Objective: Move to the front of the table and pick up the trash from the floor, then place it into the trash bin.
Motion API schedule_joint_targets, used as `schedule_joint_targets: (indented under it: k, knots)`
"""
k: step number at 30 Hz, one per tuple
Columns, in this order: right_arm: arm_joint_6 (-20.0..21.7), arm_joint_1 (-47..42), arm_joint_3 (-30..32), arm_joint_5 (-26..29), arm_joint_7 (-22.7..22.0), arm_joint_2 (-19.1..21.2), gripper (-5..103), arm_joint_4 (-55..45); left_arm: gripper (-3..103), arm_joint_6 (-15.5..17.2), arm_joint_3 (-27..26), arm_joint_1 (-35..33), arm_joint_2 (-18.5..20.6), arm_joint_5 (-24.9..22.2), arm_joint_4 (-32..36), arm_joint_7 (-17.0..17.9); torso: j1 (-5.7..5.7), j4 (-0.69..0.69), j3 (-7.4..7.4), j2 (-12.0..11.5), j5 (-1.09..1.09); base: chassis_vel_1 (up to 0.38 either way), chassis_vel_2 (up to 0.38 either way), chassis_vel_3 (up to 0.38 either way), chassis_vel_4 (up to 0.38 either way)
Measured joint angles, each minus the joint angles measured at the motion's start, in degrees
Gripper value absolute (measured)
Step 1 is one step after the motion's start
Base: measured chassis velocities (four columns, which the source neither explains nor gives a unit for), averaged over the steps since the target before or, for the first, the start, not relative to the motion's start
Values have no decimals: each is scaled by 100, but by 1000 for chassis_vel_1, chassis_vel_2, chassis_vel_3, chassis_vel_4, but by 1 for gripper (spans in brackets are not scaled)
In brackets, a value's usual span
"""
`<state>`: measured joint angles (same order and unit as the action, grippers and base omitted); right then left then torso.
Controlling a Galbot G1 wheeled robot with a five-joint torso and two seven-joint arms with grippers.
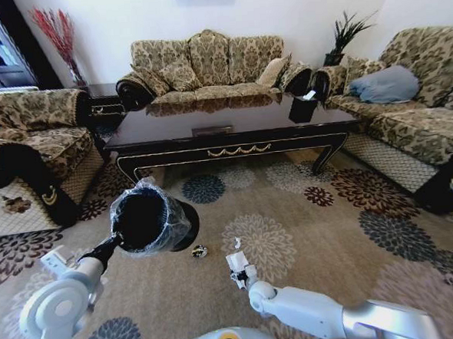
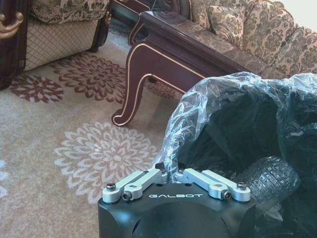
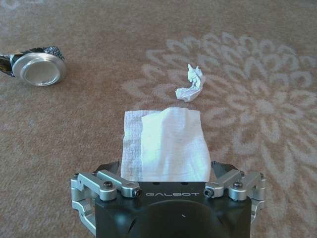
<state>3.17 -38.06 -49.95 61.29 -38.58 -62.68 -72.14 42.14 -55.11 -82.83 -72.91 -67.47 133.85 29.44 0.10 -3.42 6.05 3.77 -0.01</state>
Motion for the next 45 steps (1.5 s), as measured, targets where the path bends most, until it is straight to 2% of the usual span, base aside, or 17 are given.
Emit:
schedule_joint_targets:
  k: [2,3,5,6,9,10,12,15,18,22,24,27,29,30,35,40,45]
  knots:
    - [91,-10,0,-2,-149,-126,103,87,2,-1,-4,-2,10,-2,4,-2,0,0,0,0,0,0,0,0,0]
    - [122,-14,0,-2,-201,-170,98,108,2,-1,-5,-5,17,-3,7,-2,0,0,0,0,0,0,0,0,0]
    - [135,-17,-1,-1,-226,-199,98,121,2,-1,-7,-8,28,-6,12,-3,0,0,0,0,0,0,0,0,0]
    - [144,-22,-2,-1,-249,-236,88,130,2,-1,-14,-11,48,-12,15,-5,0,0,0,0,0,0,0,0,0]
    - [148,-34,0,-7,-274,-274,83,134,2,-1,-28,-11,71,-19,15,-5,0,0,0,0,0,0,0,0,0]
    - [149,-43,1,-30,-295,-297,72,134,2,-1,-32,-12,88,-23,15,-6,0,0,0,0,1,0,0,0,0]
    - [149,-44,3,-52,-301,-299,72,135,2,-1,-33,-13,98,-23,12,-6,0,0,0,0,1,0,0,0,0]
    - [149,-39,31,-116,-303,-300,55,174,2,-1,-23,-12,113,-23,-1,-7,0,0,0,0,1,0,0,0,0]
    - [145,-31,58,-164,-303,-296,50,206,2,-1,-5,-11,110,-20,-2,-7,0,0,0,0,1,0,0,0,0]
    - [131,-62,115,-285,-298,-244,28,250,2,-1,22,-28,76,-8,18,-7,0,0,0,0,1,0,0,0,0]
    - [127,-75,127,-311,-297,-224,28,249,2,-1,24,-39,73,-1,25,-7,0,0,0,0,2,0,0,0,0]
    - [110,-80,144,-388,-313,-108,13,170,2,-5,28,-66,59,20,45,-5,0,0,0,0,2,0,0,0,0]
    - [108,-77,145,-403,-316,-75,13,154,2,-5,31,-70,54,23,50,-4,0,0,0,0,2,0,0,0,0]
    - [105,-71,157,-427,-319,-23,3,140,2,-7,39,-76,40,30,65,0,0,0,0,0,0,0,0,0,0]
    - [21,-112,365,-603,-279,35,0,205,2,-15,90,-100,0,75,97,5,0,0,0,0,0,0,0,0,0]
    - [-427,-140,718,-924,-173,-38,0,274,2,-48,182,-134,-10,157,70,13,0,1,0,0,3,0,0,0,0]
    - [-882,112,1136,-992,64,368,0,-1,2,-63,374,-95,-14,219,9,20,0,1,0,0,1,0,0,0,0]
